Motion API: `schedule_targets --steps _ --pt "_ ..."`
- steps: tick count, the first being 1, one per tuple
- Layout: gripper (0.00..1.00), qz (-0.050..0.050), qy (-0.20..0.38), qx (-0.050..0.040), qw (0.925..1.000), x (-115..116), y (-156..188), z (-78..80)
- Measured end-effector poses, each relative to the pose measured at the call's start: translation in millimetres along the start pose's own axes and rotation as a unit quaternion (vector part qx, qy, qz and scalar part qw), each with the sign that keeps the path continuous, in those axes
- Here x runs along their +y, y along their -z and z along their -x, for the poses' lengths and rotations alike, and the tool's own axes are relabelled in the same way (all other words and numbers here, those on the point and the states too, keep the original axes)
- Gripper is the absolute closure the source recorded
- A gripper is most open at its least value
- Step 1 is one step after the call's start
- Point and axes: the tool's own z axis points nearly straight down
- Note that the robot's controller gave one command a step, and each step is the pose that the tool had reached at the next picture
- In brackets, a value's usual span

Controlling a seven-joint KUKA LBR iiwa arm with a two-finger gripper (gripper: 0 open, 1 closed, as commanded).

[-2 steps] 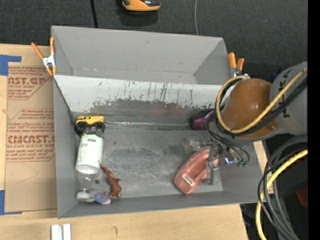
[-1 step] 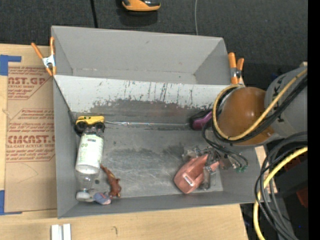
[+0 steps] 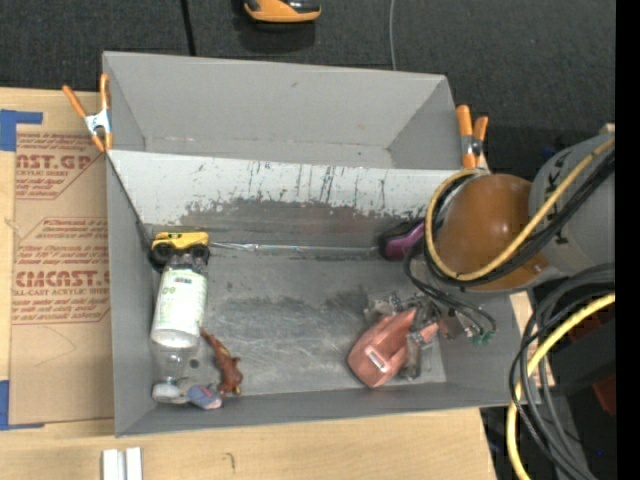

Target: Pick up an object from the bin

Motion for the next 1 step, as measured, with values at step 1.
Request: schedule_targets --steps 1 --pt "1.00 0.003 -0.003 0.0039 1.0000 5.5 40.8 -2.4"
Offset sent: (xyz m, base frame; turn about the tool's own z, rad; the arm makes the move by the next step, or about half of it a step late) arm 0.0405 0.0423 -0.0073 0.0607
